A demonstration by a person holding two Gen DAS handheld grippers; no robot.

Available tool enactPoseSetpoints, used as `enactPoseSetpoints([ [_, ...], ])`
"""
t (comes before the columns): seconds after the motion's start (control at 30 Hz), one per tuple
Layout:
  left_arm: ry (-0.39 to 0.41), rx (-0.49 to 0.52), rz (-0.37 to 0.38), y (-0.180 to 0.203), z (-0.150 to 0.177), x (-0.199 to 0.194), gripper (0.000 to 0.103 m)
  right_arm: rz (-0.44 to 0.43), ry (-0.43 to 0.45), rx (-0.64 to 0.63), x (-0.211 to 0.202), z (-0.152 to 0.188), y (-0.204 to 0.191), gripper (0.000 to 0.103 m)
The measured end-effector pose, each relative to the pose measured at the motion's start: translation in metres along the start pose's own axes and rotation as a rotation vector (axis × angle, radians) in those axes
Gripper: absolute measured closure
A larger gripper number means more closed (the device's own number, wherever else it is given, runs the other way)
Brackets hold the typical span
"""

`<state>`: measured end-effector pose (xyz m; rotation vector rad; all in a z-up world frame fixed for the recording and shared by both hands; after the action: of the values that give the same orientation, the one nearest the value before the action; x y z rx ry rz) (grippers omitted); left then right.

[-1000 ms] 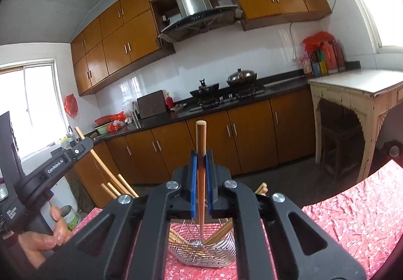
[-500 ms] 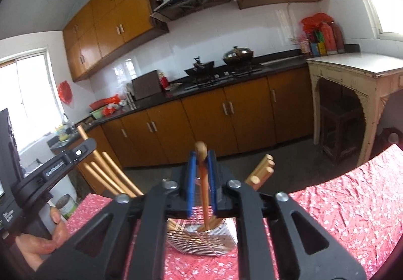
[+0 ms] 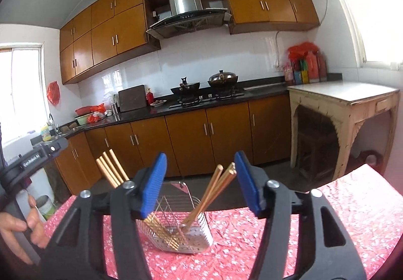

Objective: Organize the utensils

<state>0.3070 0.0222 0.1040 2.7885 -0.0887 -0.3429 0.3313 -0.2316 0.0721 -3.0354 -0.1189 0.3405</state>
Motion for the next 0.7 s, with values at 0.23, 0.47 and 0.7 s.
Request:
enactPoseSetpoints([
  [0.23,-0.047,0.018,-0.045,-0.036,0.029,-0.021,0.041,-0.02,-0.049,-0.029,-0.026,0.04,-0.012,0.027],
  [0.47,-0.103,0.053,-0.077,-0.06,0.07,-0.037,0.031,-0.008,-0.118,-0.095,-0.034,0.085,-0.03,0.013],
  [0.7,-0.107,0.11,-0.088,-0.067,0.092,-0.052,0.016,0.004,-0.162,-0.117,-0.038,0.113,-0.04,0.005],
])
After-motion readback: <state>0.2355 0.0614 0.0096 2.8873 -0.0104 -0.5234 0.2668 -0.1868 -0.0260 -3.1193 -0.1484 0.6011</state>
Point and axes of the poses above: each gripper's, at about its wrist camera, not at the fingertips, and x roughly the way its jaws point, y to its right, z to its underside, the point moved 7 cm from there along x, roughly the way its jaws point, and after that the axes turned 5 degrees about -x, right-handed, at the moved point
